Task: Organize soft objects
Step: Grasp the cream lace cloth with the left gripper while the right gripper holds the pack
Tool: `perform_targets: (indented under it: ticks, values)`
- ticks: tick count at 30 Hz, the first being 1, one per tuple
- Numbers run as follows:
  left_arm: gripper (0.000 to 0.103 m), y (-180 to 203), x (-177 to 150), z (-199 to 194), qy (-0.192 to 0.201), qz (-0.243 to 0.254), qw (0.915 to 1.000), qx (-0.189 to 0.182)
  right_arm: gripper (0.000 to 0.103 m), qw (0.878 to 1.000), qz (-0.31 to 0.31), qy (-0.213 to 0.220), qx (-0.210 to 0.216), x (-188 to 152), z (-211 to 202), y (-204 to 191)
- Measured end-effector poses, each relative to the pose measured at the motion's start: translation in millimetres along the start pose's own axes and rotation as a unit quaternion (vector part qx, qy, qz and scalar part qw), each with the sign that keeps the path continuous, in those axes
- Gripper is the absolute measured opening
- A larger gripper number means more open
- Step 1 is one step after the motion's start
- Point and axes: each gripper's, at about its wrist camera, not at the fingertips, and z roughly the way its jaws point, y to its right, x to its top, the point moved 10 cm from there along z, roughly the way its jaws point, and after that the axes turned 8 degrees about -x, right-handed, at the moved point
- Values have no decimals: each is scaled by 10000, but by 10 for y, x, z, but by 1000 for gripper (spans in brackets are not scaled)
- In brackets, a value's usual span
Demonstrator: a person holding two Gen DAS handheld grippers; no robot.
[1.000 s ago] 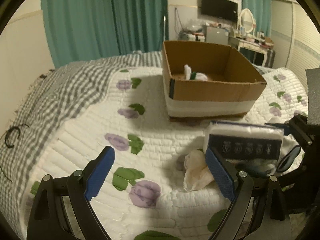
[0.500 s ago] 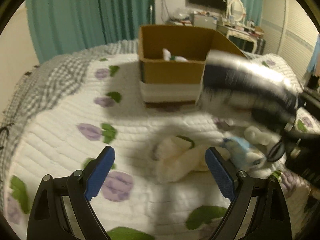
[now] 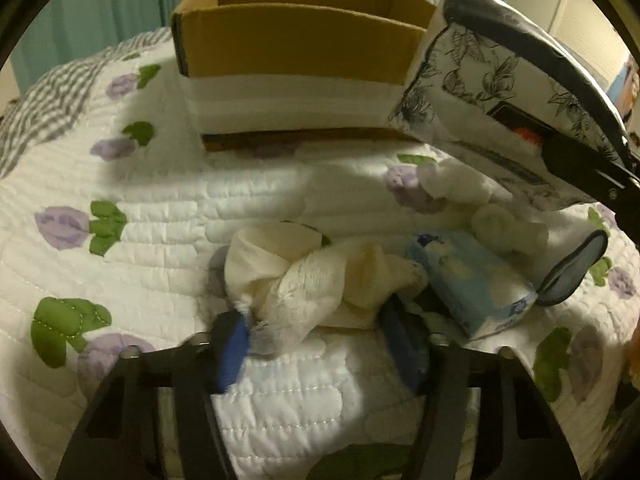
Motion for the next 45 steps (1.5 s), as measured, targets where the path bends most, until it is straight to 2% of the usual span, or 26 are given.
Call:
perform_targets:
  ticks: [2, 8, 9, 13, 14, 18, 20, 22, 25, 26, 27, 28, 29, 30, 31, 33, 35, 39, 45]
  values:
    - [31, 41, -4, -34, 31, 66, 10000, -59, 50, 10000, -12, -4, -44, -24, -3, 4]
    - [23, 75, 9, -308, 328, 84, 9994, -13, 50, 9996, 265, -34, -16, -40, -65, 94]
    - [16, 85, 14, -379, 405, 95, 9991, -9, 50, 9995, 305, -20, -34, -39, -92, 114]
    - [10, 126, 56, -640, 689, 228, 9972, 153, 50, 9992, 369, 83, -142, -17, -253, 155]
    - [2, 149, 66, -708, 763, 270, 9966, 147, 50, 9991, 384, 113, -139, -6, -304, 156]
    - [1, 184, 66, -784, 839, 403, 9956, 133, 50, 9988, 399, 222, -184, 20, -456, 150]
    - [1, 212, 69, -777, 839, 360, 9958, -8, 50, 9986, 411, 263, -192, 29, -522, 154]
    - [7, 269, 114, -765, 834, 374, 9958, -27, 50, 9985, 409, 295, -205, 23, -568, 162]
    - [9, 255, 129, -796, 846, 435, 9950, 296, 50, 9984, 440, 309, -198, 17, -575, 171]
    - [12, 239, 145, -807, 871, 448, 9945, 377, 50, 9983, 468, 296, -180, 11, -562, 181]
    - [30, 220, 160, -814, 890, 448, 9941, 427, 50, 9982, 495, 281, -162, 5, -545, 188]
    - [39, 197, 184, -824, 922, 424, 9936, 488, 50, 9982, 525, 259, -139, -5, -519, 201]
    - [63, 179, 205, -839, 963, 413, 9930, 537, 50, 9981, 550, 239, -122, -14, -498, 210]
    - [82, 156, 239, -873, 1068, 401, 9915, 631, 50, 9981, 569, 224, -107, -20, -481, 225]
    - [87, 147, 287, -931, 1256, 400, 9890, 676, 50, 9979, 599, 212, -94, -26, -454, 245]
    - [90, 134, 345, -1002, 1459, 361, 9864, 666, 50, 9977, 639, 195, -64, -28, -419, 268]
    - [90, 109, 392, -982, 1446, 319, 9865, 695, 50, 9975, 680, 173, -24, -30, -377, 292]
    - [90, 14, 404, -689, 1045, 238, 9907, 843, 50, 9975, 696, 128, 18, -23, -300, 306]
    - [90, -91, 312, -146, 404, 111, 9955, 848, 50, 9976, 683, 27, 64, -35, -154, 313]
